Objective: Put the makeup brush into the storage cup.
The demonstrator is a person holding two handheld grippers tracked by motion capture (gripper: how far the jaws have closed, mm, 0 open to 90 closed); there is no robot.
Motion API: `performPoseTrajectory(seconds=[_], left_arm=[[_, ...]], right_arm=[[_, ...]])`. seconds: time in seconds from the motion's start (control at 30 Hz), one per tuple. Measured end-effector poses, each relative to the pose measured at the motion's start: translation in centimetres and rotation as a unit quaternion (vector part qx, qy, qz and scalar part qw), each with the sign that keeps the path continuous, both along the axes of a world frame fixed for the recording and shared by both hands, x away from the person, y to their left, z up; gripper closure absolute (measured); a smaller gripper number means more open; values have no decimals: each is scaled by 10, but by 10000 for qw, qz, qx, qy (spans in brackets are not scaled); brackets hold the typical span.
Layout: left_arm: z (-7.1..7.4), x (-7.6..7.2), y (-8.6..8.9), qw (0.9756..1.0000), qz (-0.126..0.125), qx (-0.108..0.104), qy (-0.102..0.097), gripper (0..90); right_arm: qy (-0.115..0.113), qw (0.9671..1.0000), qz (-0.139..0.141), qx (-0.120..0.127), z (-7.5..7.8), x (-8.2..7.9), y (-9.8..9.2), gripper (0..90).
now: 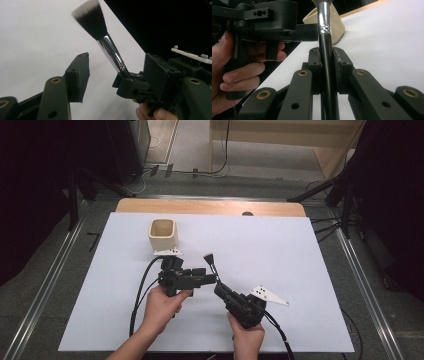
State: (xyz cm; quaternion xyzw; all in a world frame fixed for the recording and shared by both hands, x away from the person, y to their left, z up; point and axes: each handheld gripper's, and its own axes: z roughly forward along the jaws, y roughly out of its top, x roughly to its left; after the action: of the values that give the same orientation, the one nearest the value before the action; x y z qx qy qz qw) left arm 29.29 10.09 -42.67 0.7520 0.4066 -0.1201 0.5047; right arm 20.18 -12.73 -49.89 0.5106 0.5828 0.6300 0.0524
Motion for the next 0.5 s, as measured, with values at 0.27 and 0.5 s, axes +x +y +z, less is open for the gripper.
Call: performPoseTrajectory(seconds=[0.27, 0.5], left_arm=[[-3, 0, -3, 9990, 206, -316, 241, 419], [-4, 2, -4, 9979, 345, -471, 286, 475]], right_arm=[[-28, 10000, -20, 63, 1, 0, -1, 793], [-24, 9999, -13, 105, 1, 0, 1, 794]])
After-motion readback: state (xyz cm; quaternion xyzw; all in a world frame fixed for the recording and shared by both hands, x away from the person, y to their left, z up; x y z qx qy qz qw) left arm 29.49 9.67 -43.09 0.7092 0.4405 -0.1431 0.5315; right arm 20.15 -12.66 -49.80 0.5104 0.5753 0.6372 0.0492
